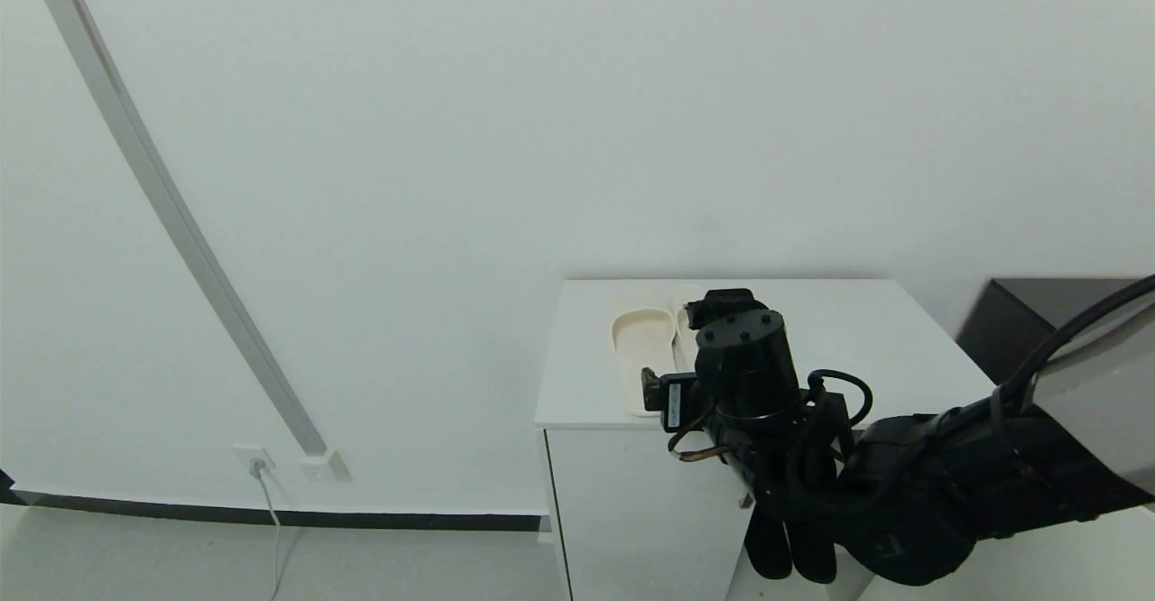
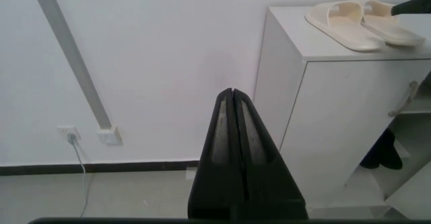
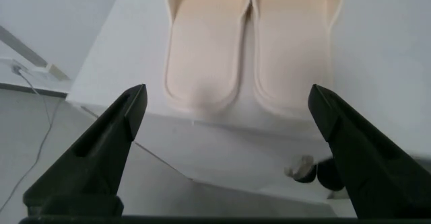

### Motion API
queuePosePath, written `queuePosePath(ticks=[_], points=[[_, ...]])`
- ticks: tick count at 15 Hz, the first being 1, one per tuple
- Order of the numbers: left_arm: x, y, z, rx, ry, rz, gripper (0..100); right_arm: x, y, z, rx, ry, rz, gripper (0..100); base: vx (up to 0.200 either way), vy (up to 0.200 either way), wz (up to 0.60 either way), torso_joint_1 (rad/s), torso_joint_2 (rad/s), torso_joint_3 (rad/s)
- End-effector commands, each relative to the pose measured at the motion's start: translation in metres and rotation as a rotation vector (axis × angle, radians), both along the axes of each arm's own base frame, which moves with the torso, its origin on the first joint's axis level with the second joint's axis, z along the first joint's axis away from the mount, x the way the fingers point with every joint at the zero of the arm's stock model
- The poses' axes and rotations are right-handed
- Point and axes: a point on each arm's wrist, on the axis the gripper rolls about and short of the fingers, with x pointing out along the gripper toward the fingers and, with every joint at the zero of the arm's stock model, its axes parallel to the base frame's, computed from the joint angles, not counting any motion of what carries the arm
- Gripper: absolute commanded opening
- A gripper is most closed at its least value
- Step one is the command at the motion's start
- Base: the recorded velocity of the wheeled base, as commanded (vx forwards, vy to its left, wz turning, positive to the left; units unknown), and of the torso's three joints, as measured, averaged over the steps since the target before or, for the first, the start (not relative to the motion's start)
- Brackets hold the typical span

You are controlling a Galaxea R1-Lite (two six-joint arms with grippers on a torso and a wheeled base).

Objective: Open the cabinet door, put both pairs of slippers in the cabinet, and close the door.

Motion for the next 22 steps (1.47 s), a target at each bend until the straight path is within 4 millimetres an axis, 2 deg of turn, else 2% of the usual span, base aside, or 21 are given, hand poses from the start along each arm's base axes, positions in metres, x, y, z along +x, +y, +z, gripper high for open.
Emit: queuePosePath(ticks=[1,5,10,18,22], points=[[0.000,0.000,0.000,0.000,0.000,0.000,0,0.001,0.001,-0.007,-0.013,0.015,0.001,100,0.200,0.000,0.00,0.017,0.00,0.002],[0.000,0.000,0.000,-0.002,-0.002,0.000,0,0.005,0.004,-0.024,-0.024,0.025,0.001,100,0.150,0.000,0.00,0.003,0.00,0.001],[0.000,0.000,0.000,-0.002,0.000,0.001,0,0.033,0.003,-0.035,-0.021,0.007,-0.007,100,0.000,0.000,0.00,0.000,0.00,0.000],[0.000,0.000,0.000,-0.002,0.000,0.001,0,0.075,0.019,-0.054,-0.039,-0.057,-0.016,100,0.000,0.000,0.00,0.000,0.00,0.000],[0.000,0.000,0.000,-0.003,0.000,0.001,0,0.085,0.020,-0.055,-0.046,-0.074,-0.024,100,0.000,0.000,0.00,0.000,0.00,0.000]])
